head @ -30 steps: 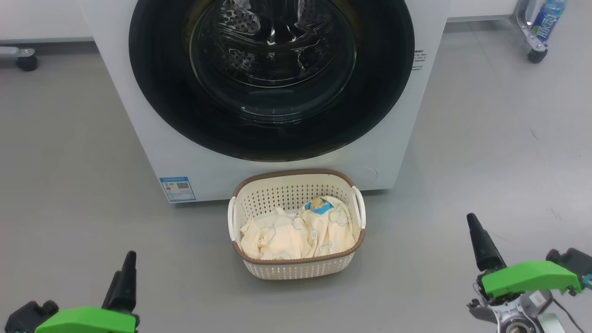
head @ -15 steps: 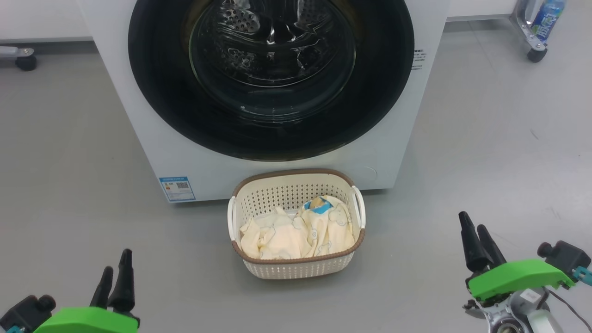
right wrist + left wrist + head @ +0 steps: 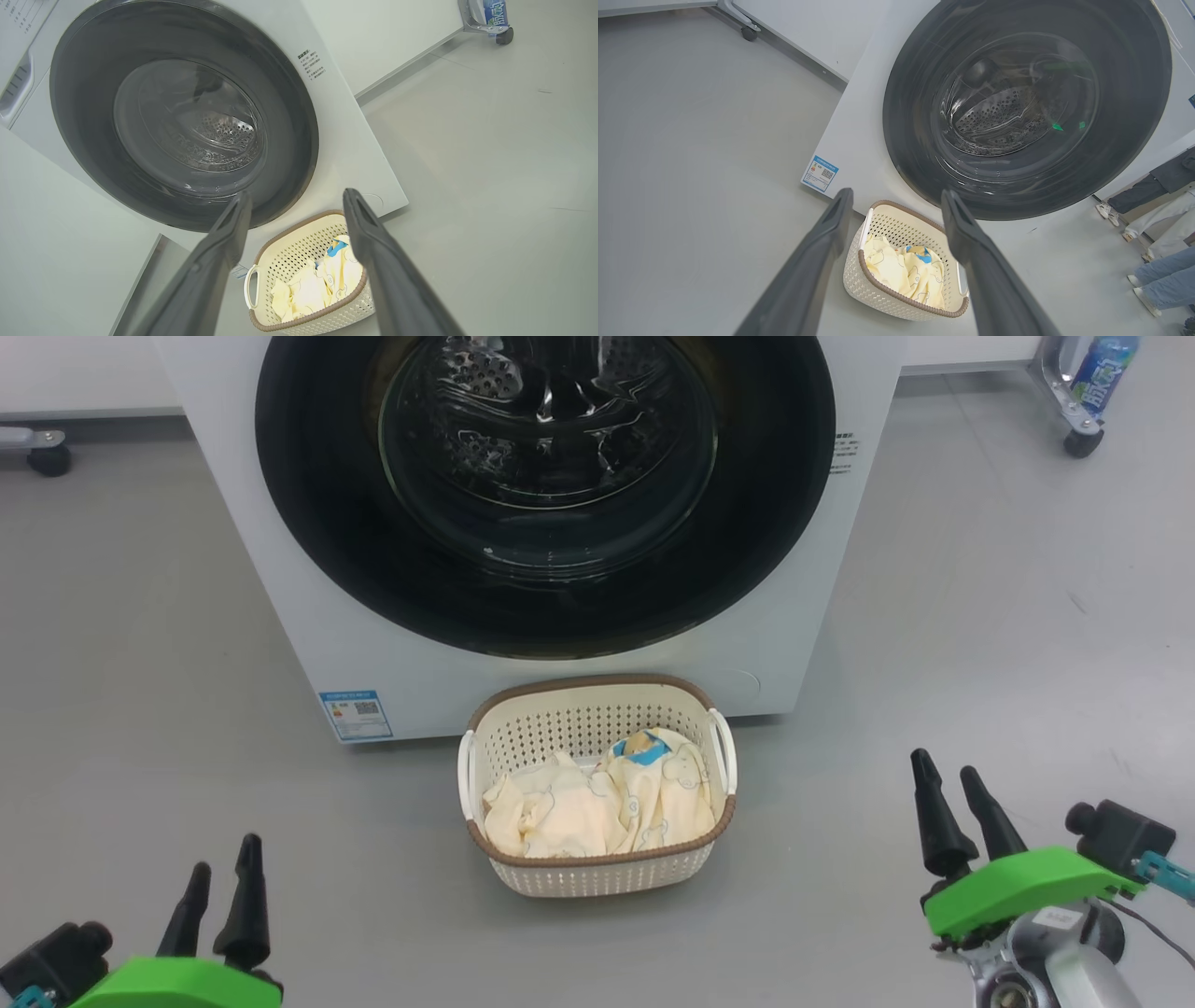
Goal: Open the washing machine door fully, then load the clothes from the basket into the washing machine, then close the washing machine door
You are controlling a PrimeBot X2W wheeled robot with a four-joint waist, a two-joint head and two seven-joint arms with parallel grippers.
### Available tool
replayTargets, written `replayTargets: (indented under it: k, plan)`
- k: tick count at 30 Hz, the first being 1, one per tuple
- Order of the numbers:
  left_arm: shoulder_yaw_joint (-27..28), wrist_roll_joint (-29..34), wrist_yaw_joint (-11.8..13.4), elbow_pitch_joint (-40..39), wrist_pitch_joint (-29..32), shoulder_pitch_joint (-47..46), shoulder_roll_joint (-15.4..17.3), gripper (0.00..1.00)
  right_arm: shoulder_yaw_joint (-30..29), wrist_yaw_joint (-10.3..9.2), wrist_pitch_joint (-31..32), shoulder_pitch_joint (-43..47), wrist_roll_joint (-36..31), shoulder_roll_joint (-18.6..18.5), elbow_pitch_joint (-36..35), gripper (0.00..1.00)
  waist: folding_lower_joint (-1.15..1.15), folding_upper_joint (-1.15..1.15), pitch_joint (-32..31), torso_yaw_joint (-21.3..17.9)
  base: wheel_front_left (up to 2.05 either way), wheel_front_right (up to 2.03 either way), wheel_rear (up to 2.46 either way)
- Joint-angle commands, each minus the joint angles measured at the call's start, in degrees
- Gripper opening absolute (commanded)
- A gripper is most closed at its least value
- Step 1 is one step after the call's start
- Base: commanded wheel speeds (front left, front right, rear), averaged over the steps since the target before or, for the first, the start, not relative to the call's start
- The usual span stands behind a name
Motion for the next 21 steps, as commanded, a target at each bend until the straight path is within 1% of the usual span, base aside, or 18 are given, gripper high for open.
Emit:
replayTargets:
  k: [1,9,17,21]
  plan:
    - [2.2,2.0,0.1,-2.0,-1.1,-2.7,1.8,1.00,1.1,-0.12,-0.9,-3.1,-2.5,-1.0,-2.1,1.00,-0.01,0.00,0.0,0.0,0.00,0.00,0.00]
    - [2.8,7.0,0.1,-2.1,-2.3,-2.3,2.3,1.00,1.7,-0.13,-1.7,-3.3,-8.0,-0.9,-2.7,1.00,-0.01,0.00,0.6,0.0,0.00,0.00,0.00]
    - [3.9,13.5,0.4,-2.5,-3.6,-2.6,2.7,1.00,2.5,-0.14,-2.6,-3.6,-14.0,-0.7,-3.1,1.00,-0.01,0.00,1.0,0.0,0.00,0.00,0.00]
    - [3.7,16.6,0.9,-3.5,-4.3,-1.6,2.5,1.00,2.7,-0.15,-2.8,-3.3,-16.9,-0.6,-3.2,1.00,-0.01,0.00,0.6,-0.1,0.00,0.00,0.00]
